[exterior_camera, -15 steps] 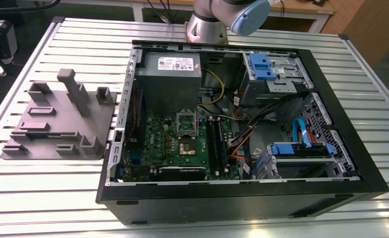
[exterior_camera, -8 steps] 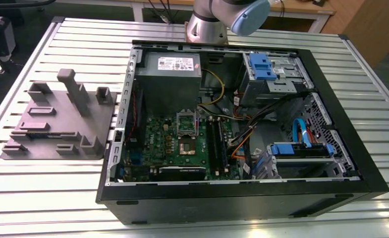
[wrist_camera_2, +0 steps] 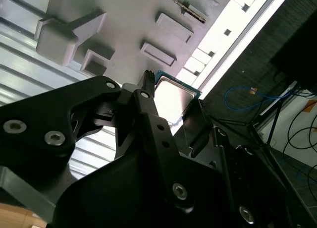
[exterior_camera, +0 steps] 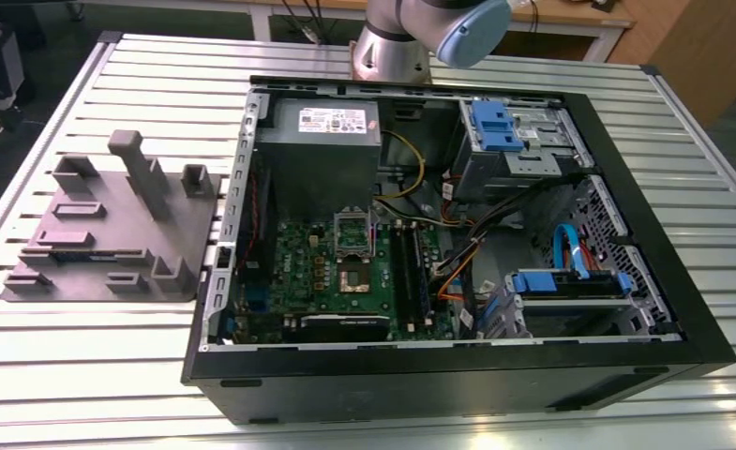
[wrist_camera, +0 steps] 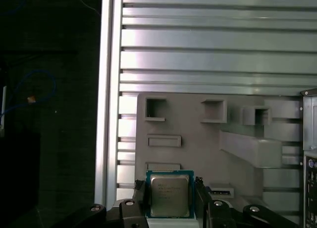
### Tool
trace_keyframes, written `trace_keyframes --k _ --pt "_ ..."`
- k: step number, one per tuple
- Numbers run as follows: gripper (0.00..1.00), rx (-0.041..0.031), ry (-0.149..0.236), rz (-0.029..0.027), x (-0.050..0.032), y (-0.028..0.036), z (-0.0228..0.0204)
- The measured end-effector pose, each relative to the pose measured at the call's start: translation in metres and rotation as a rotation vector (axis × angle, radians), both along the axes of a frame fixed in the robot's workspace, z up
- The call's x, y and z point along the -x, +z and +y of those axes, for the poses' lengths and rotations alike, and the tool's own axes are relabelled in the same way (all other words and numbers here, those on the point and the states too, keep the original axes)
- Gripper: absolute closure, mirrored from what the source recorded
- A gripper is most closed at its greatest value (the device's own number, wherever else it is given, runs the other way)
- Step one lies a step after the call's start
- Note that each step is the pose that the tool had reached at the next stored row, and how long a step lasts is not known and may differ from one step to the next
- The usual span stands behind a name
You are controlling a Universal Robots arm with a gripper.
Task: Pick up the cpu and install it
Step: 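Pick up the cpu and move it towards the insertion slot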
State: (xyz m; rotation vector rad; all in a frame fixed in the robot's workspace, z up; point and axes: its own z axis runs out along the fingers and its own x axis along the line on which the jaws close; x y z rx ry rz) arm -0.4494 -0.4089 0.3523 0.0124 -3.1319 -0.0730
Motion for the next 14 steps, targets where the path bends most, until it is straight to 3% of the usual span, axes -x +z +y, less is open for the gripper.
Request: trace_keyframes --k 9,14 --pt "0.53 0.0 0.0 0.0001 0.0 0.0092 0.0" --pt "0.53 0.0001 0.0 0.0001 0.0 0.0175 0.0"
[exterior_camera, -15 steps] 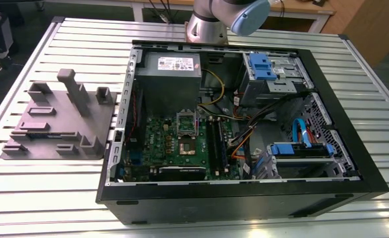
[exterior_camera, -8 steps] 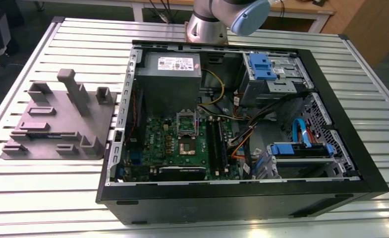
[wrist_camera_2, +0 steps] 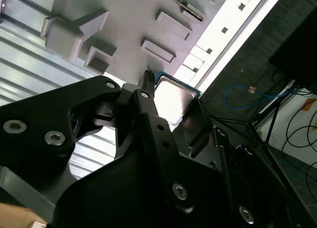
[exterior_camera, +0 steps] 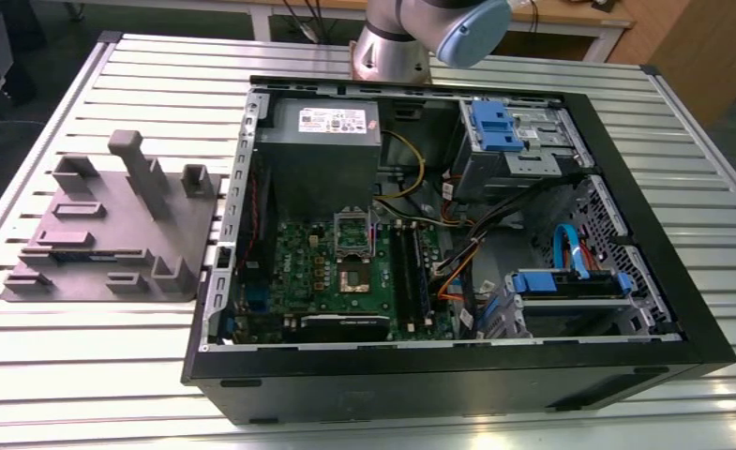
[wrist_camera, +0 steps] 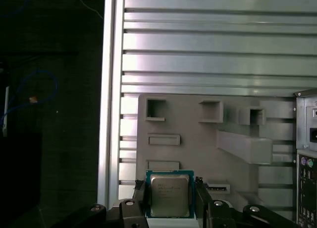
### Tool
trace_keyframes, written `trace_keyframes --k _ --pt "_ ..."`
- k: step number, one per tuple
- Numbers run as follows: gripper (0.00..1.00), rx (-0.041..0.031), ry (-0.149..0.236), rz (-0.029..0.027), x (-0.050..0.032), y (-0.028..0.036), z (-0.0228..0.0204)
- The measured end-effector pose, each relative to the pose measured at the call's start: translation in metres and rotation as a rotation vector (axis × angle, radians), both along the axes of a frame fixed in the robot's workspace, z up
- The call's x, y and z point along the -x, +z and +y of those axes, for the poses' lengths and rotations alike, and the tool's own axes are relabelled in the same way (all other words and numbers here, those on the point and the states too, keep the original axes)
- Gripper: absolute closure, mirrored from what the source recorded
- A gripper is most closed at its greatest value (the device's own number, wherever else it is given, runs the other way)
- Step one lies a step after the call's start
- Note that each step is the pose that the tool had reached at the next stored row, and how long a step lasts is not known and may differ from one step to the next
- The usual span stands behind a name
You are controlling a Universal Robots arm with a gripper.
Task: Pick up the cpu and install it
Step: 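Pick up the cpu and move it towards the insertion slot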
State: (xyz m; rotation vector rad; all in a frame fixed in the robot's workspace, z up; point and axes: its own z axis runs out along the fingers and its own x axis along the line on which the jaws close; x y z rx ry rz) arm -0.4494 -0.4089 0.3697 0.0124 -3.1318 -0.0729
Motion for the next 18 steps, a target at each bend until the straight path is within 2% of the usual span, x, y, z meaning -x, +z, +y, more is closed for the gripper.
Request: trace_keyframes --k 9,18 --pt "0.53 -0.0001 0.0 -0.0001 0.0 0.0166 0.0" --pt "0.53 -0.0001 0.0 0.0 0.0 0.0174 0.0"
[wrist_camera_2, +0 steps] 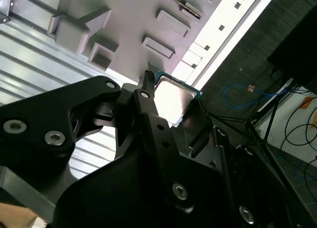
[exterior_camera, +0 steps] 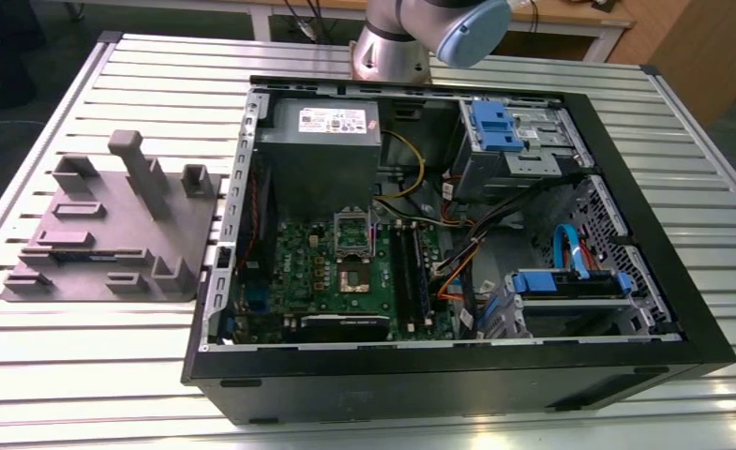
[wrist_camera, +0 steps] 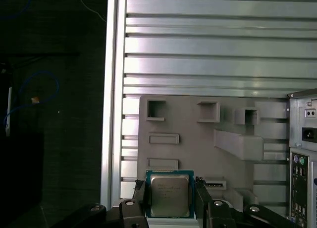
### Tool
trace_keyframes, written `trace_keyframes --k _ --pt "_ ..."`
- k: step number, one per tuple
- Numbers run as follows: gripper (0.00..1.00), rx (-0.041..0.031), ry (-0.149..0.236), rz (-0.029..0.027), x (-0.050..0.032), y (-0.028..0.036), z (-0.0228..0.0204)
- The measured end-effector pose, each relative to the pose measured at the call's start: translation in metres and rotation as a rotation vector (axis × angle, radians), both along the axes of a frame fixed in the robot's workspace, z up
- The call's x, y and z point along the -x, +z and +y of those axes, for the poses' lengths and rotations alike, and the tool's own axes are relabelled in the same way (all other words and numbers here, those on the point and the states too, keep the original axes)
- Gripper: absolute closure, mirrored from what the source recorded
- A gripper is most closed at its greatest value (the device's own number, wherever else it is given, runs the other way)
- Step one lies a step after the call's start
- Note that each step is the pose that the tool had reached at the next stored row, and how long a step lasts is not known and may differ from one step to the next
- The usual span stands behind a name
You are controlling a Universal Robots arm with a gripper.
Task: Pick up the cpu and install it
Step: 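Pick up the cpu and move it towards the insertion slot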
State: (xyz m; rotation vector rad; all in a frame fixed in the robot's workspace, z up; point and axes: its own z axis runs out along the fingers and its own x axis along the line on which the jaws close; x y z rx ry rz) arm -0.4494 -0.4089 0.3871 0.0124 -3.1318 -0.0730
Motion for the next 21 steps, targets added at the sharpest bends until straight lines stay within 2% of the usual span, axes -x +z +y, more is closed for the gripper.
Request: trace_keyframes --k 21 --pt "0.53 0.0 0.0 0.0 -0.0071 0.0 0.0"
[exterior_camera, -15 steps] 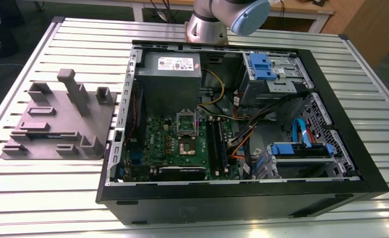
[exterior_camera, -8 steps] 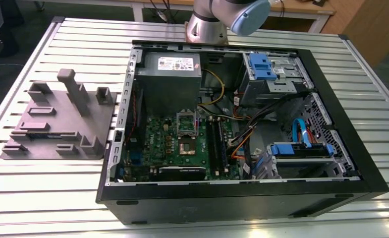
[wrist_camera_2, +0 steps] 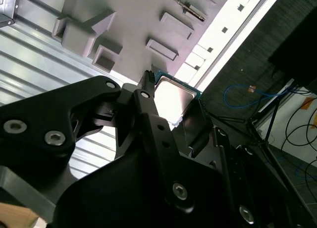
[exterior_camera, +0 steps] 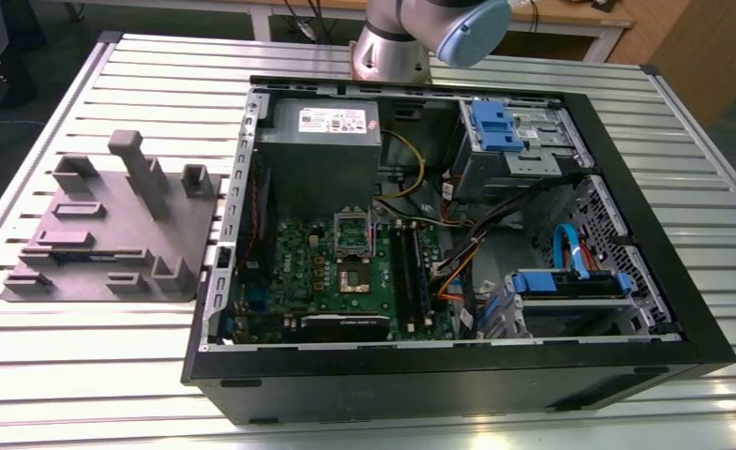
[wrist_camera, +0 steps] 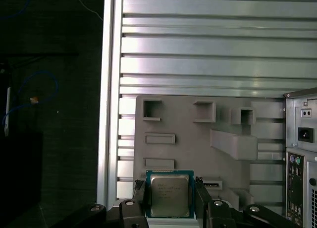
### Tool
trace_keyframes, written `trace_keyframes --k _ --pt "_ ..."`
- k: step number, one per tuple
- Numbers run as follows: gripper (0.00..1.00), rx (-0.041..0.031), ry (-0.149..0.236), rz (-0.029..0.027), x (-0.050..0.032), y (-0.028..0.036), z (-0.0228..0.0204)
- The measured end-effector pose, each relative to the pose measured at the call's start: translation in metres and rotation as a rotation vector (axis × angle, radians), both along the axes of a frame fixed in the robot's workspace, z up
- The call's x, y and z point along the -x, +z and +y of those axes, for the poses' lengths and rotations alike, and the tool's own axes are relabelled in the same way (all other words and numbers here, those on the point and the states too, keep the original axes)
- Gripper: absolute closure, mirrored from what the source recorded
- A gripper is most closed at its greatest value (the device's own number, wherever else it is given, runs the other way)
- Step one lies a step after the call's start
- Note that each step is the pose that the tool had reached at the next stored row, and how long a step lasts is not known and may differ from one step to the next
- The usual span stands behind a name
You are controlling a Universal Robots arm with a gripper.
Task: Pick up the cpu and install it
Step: 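Pick up the cpu and move it towards the insertion slot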
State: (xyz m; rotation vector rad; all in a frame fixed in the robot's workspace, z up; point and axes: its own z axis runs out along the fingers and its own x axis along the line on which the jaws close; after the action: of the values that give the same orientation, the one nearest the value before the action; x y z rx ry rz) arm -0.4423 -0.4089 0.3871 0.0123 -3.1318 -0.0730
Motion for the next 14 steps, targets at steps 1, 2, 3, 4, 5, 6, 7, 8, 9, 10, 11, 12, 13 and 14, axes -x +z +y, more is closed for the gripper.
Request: trace_keyframes --k 1,2,3,4,5,6,7,8,9,10,11,12,13,14 --pt "0.53 0.0 0.0 0.0 -0.0001 0.0 0.0" --pt "0.53 0.0 0.0 -0.0001 -0.0002 0.0 0.0" --pt "0.53 0.0 0.0 -0.0001 -0.0004 0.0 0.0" --pt "0.53 -0.0001 0.0 -0.0001 -0.0006 0.0 0.0" --pt "0.53 0.0 0.0 0.0 -0.0007 0.0 0.0" --pt "0.53 0.0 0.0 0.0 -0.0008 0.0 0.0" --pt "0.53 0.0 0.0 -0.0001 -0.0009 0.0 0.0" --pt "0.53 0.0 0.0 -0.0001 -0.001 0.0 0.0" --pt "0.53 -0.0001 0.0 -0.0001 -0.0013 0.0 0.0" --pt "0.53 -0.0002 0.0 -0.0001 -0.0014 0.0 0.0" --pt "0.53 -0.0002 0.0 0.0 -0.0015 0.0 0.0" --pt "0.53 -0.0002 0.0 0.0 -0.0016 0.0 0.0" --pt "0.53 -0.0003 0.0 -0.0001 -0.0017 0.0 0.0" --pt "0.53 -0.0003 0.0 -0.0001 -0.0017 0.0 0.0"
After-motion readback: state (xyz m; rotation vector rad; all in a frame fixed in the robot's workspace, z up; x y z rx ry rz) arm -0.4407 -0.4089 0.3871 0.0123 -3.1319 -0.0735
